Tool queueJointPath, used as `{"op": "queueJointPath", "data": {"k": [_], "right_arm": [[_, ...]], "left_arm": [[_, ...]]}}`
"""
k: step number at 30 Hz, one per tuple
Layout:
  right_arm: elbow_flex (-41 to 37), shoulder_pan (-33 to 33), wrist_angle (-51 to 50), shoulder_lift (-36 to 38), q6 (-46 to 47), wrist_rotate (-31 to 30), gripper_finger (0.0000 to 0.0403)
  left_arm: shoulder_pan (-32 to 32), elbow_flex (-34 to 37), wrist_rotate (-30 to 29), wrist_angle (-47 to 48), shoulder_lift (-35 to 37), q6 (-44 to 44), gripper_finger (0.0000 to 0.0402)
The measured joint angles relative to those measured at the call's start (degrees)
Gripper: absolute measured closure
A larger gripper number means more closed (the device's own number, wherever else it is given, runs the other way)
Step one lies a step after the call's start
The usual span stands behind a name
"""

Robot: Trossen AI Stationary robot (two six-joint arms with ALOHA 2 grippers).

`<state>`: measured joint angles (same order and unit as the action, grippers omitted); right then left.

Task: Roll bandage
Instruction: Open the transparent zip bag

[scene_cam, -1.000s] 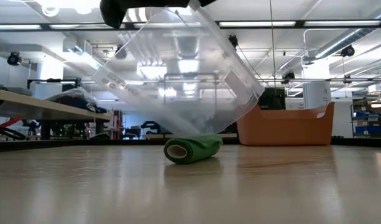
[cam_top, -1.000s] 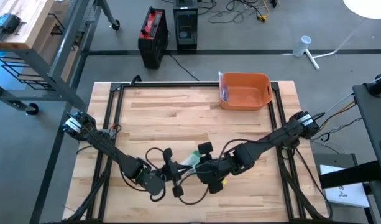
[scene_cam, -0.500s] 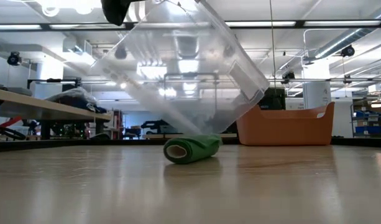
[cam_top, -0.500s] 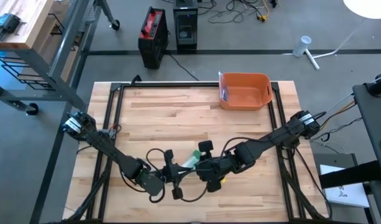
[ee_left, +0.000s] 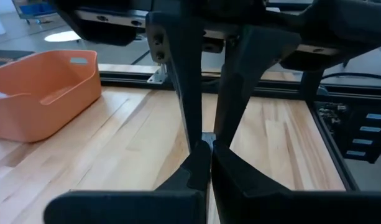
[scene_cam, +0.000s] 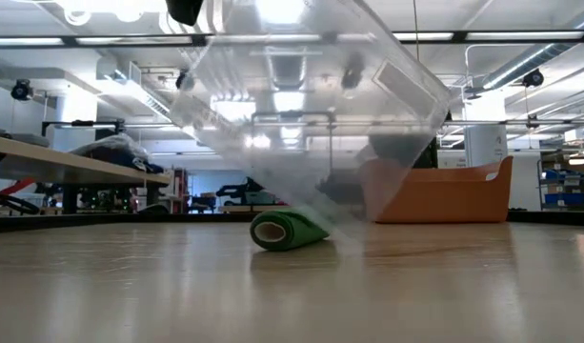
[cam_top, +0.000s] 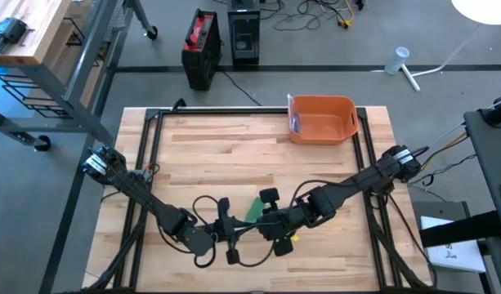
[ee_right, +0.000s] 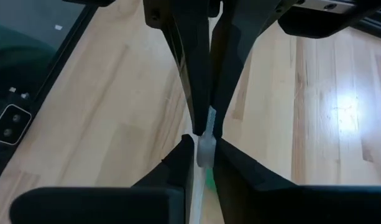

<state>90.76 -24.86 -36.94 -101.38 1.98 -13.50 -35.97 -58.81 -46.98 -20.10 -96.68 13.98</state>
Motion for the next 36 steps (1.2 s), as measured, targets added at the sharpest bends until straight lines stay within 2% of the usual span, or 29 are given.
{"op": "queueJointPath", "data": {"k": [5,13,21,28,36], "right_arm": [[-0.02,0.00,0.05,-0.04,0.00,0.00,0.0352],[-0.02,0.00,-0.07,-0.04,0.00,0.00,0.0383],[-0.02,0.00,-2.37,-0.04,1.49,-0.22,0.0365],[-0.02,0.00,-4.61,-0.04,2.60,-0.17,0.0377],[-0.17,-0.02,-10.90,-0.08,4.80,0.19,0.0366]], "left_arm": [[0.00,0.02,0.00,0.00,0.00,0.00,0.0401],[0.00,0.07,0.02,0.07,0.00,0.00,0.0401],[0.03,-0.04,-0.37,0.61,0.42,-1.38,0.0401],[-0.09,-0.17,-0.50,0.70,0.84,-1.73,0.0401],[-1.08,-0.33,-2.04,1.25,2.87,-3.28,0.0401]]}}
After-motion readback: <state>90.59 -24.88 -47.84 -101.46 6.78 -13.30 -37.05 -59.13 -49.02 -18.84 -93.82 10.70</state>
